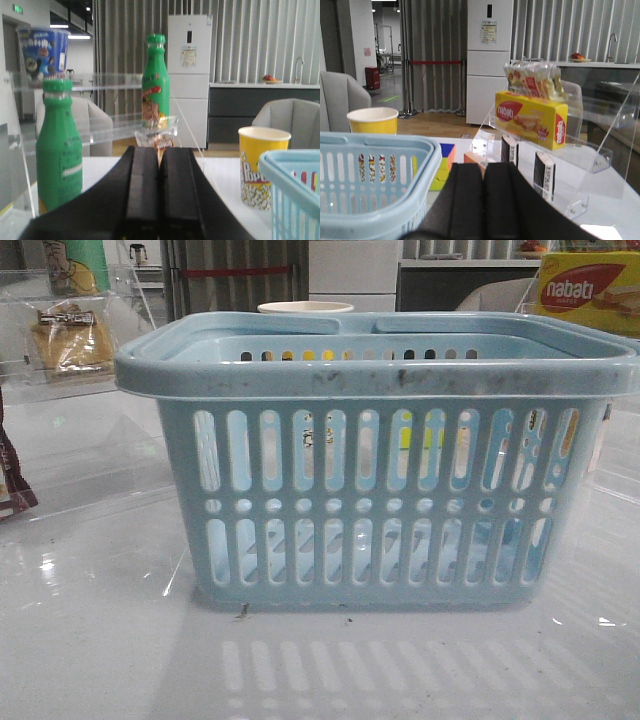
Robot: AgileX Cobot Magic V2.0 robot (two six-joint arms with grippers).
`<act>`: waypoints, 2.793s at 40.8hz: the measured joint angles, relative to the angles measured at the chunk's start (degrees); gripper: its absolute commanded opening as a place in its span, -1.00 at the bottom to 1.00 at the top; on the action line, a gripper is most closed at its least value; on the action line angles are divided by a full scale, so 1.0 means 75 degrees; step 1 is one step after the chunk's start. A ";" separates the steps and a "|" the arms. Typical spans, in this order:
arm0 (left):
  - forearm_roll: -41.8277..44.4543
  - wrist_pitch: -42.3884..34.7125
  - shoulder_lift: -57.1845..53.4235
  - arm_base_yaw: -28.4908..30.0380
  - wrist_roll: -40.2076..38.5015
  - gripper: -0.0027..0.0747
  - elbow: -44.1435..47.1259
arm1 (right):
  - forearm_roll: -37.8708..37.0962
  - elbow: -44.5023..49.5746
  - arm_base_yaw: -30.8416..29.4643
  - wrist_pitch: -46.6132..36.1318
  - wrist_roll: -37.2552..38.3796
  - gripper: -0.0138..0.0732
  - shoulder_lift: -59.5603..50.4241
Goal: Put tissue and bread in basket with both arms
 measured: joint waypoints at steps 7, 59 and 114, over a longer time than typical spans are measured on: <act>0.0000 0.0761 0.0460 0.0000 -0.0012 -0.69 -0.1729 | 0.0000 -0.1601 0.0000 0.1043 0.0000 -0.55 0.1105; 0.0043 0.4533 0.6546 0.0000 -0.0012 0.41 -0.4354 | 0.0000 -0.3709 -0.0015 0.2831 0.0000 0.58 0.8088; 0.0091 0.4508 0.6639 0.0000 -0.0065 0.40 -0.4354 | -0.0794 -0.9253 -0.1694 0.2784 0.0119 0.38 1.4185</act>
